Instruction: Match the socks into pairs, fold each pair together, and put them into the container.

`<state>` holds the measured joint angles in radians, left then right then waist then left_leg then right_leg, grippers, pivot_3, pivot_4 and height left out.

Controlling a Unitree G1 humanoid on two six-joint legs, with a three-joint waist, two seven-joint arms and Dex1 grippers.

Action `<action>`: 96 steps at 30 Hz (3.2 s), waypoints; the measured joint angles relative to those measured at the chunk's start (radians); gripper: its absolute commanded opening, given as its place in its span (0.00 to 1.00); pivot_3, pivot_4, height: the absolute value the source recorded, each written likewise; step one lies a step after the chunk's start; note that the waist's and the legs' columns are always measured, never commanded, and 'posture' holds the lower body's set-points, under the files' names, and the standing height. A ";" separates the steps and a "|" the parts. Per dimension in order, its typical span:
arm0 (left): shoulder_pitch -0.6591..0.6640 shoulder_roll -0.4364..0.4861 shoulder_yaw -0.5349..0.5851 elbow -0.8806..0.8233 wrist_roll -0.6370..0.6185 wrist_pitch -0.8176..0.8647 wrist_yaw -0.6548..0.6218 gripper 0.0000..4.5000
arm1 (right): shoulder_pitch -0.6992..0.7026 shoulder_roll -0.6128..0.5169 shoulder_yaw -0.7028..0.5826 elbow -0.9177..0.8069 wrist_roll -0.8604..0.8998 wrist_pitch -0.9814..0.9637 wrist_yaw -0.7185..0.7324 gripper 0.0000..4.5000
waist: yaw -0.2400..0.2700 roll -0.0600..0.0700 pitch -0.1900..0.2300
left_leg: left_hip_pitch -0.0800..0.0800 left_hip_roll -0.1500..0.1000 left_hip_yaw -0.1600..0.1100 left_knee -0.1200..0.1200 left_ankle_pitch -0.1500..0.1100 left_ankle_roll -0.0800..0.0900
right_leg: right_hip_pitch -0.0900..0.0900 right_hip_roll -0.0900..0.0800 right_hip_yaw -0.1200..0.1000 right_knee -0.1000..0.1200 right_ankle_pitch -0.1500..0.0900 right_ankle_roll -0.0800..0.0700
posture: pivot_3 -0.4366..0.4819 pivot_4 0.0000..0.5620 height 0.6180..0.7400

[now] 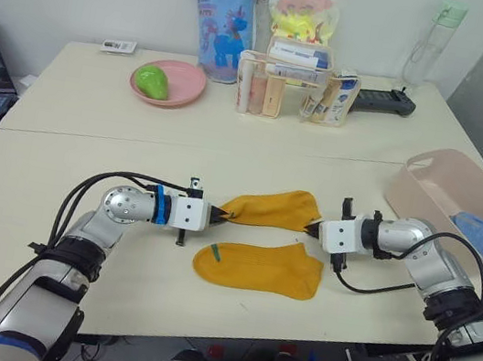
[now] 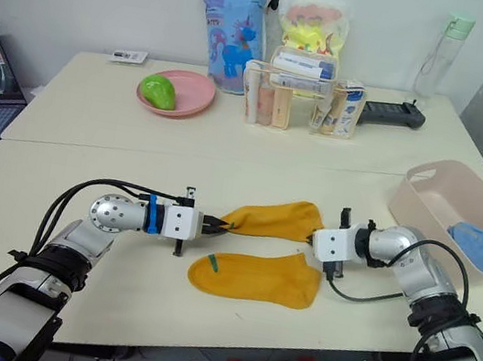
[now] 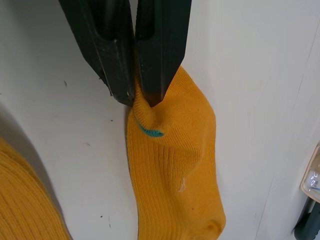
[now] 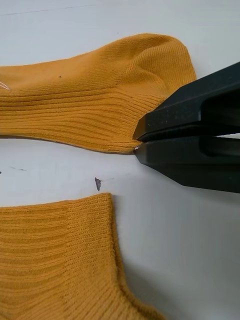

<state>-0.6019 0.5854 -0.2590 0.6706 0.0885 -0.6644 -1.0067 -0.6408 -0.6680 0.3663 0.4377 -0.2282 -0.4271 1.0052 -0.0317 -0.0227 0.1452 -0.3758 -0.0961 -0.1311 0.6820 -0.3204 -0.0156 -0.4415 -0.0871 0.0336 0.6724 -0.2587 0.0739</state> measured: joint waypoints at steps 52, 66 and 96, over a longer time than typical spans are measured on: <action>0.248 0.134 0.149 -0.426 -0.233 0.325 -0.142 0.66 | 0.111 0.004 -0.158 -0.472 0.366 0.618 0.117 0.00 | 0.002 0.000 0.000 | -0.002 0.001 -0.002 0.000 0.000 0.000 | -0.001 -0.001 -0.001 -0.001 0.000 0.000 | 0.48 0.27 1.00; 0.231 0.129 0.088 -0.328 -0.020 -0.037 -0.052 0.39 | 0.111 0.007 -0.158 -0.471 0.365 0.619 0.116 0.00 | 0.001 0.000 0.000 | -0.002 0.000 -0.001 0.000 0.000 0.000 | -0.001 -0.001 -0.001 -0.001 0.000 0.000 | 0.48 0.27 1.00; 0.277 0.360 0.227 -0.829 -0.745 1.081 -0.274 0.01 | 0.125 -0.073 -0.304 -0.792 0.760 1.172 0.124 0.00 | -0.003 0.001 0.001 | -0.003 0.001 -0.004 -0.001 0.000 0.000 | -0.001 0.000 -0.001 -0.001 0.000 0.000 | 0.48 0.27 1.00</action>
<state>-0.3252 0.9459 -0.0317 -0.1588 -0.6563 0.4169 -1.2812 -0.5156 -0.7413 0.0621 -0.3539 0.5321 0.7450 1.1289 -0.0350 -0.0220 0.1459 -0.3784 -0.0949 -0.1347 0.6808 -0.3207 -0.0152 -0.4426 -0.0873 0.0329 0.6718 -0.2588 0.0737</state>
